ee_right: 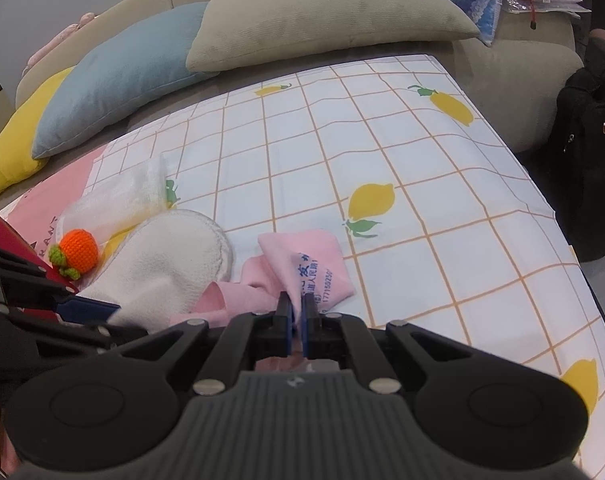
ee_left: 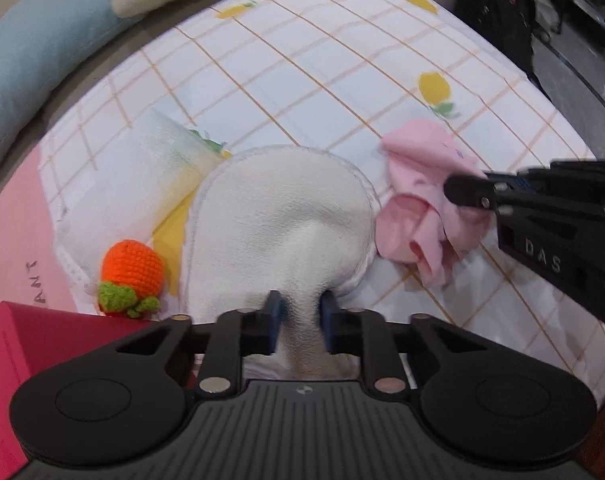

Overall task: Organize soft objects
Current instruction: 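Grasp the white pad with the left tool while the right tool grasps the pink cloth, then carry the white pad and pink cloth into the orange box, open both tools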

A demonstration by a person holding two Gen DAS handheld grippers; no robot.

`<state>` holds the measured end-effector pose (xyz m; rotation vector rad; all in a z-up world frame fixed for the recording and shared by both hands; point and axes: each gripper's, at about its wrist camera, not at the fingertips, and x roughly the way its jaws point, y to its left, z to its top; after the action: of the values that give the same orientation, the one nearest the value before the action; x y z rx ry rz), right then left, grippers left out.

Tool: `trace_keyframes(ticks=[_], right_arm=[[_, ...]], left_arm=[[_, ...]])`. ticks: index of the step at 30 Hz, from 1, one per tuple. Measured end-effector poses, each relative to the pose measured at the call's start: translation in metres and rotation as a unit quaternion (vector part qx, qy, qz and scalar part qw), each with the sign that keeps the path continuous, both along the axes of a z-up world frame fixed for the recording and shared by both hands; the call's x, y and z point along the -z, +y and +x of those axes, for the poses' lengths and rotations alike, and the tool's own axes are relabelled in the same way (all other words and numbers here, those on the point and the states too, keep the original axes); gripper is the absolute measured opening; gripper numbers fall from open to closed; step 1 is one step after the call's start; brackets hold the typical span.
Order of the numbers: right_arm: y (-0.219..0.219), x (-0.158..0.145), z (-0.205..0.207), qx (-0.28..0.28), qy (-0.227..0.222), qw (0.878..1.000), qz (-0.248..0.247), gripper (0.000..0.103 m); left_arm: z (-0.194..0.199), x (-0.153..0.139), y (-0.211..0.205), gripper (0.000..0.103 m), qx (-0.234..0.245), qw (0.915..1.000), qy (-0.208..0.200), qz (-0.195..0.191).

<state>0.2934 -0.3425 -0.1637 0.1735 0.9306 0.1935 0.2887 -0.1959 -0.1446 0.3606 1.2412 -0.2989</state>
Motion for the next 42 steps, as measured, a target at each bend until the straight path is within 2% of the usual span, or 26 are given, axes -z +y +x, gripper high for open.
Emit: trace_keyframes(ticks=[7,11,14,17,20,25,32,42], right_arm=[[0.001,-0.008,-0.008,-0.013,-0.029,0.999,0.005,0.001],[0.006,-0.016,-0.024,-0.027,-0.057,0.998,-0.018,0.001],[0.005,-0.023,-0.036,-0.018,-0.064,0.998,-0.008,0.001],[0.004,-0.033,-0.047,-0.003,-0.078,0.997,0.003,0.001],[0.011,-0.045,-0.059,0.004,-0.096,0.995,-0.019,0.001],[0.025,-0.07,-0.089,0.008,-0.122,0.992,-0.025,0.001],[0.051,-0.096,-0.137,-0.001,-0.131,0.991,-0.009,0.001],[0.101,-0.13,-0.173,-0.042,-0.147,0.988,0.009,0.001]], left_arm=[[-0.015,-0.038,0.009,0.014,-0.037,0.9962,-0.049,-0.061],[-0.037,-0.066,0.015,0.014,-0.06,0.9891,-0.071,-0.114],[-0.056,-0.084,0.018,0.014,-0.067,0.9835,-0.084,-0.145],[-0.073,-0.096,0.022,0.014,-0.072,0.9784,-0.091,-0.171],[-0.094,-0.108,0.028,0.013,-0.066,0.9744,-0.097,-0.192],[-0.127,-0.12,0.04,0.014,-0.052,0.9724,-0.126,-0.19],[-0.158,-0.121,0.069,0.014,-0.064,0.9689,-0.143,-0.191],[-0.185,-0.139,0.119,0.014,-0.099,0.9525,-0.199,-0.208]])
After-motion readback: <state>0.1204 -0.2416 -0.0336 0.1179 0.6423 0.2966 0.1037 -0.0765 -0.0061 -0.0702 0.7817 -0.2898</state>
